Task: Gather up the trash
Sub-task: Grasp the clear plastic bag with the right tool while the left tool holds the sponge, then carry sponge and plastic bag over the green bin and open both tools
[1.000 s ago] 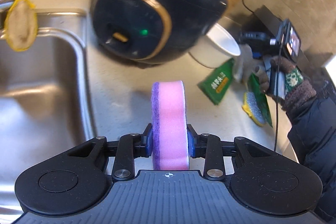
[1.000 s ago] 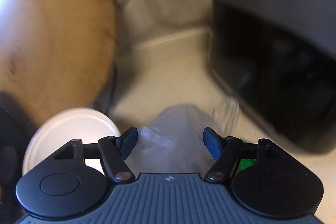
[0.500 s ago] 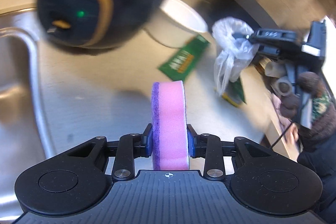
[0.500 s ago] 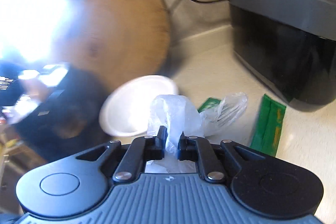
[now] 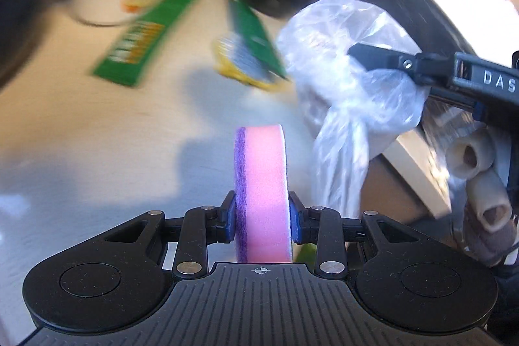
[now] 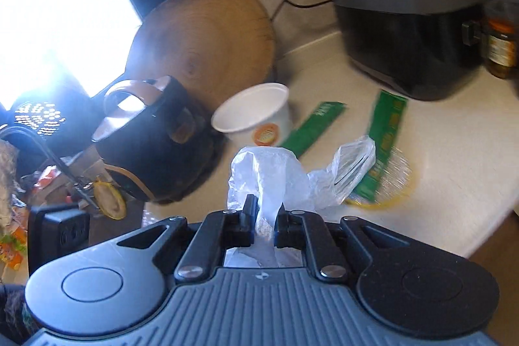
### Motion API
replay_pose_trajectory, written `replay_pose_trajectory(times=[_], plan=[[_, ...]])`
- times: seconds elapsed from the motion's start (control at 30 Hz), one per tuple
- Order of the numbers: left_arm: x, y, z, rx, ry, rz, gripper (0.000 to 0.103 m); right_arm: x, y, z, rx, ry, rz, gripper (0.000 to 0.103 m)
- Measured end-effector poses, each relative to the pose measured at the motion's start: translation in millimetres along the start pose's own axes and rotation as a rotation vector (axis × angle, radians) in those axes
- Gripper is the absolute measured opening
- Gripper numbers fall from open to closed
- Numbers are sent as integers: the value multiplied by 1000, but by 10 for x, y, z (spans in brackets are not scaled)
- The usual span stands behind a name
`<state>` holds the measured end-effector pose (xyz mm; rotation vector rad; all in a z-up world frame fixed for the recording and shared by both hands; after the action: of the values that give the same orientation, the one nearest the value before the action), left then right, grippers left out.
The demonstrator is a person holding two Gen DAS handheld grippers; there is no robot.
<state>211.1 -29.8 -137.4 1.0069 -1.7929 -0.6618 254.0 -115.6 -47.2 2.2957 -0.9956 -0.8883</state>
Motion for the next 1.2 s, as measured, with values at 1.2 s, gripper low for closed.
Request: replay_pose_trajectory(times=[1.2], plan=[[1188, -2461, 642, -524, -319, 59, 36, 2334, 995, 3117, -24, -783, 563, 9]])
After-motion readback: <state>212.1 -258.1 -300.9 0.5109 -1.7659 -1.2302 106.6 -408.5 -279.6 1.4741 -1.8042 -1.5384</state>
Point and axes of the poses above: each gripper's, at about its wrist camera, not at the fingertips, and y roughly against the way its jaws point, x to its right, z to its underside, the point moved 10 cm from there along -y, roughly the way its jaws point, and after that the axes turned 8 degrees about -x, right-handed, at the moved point
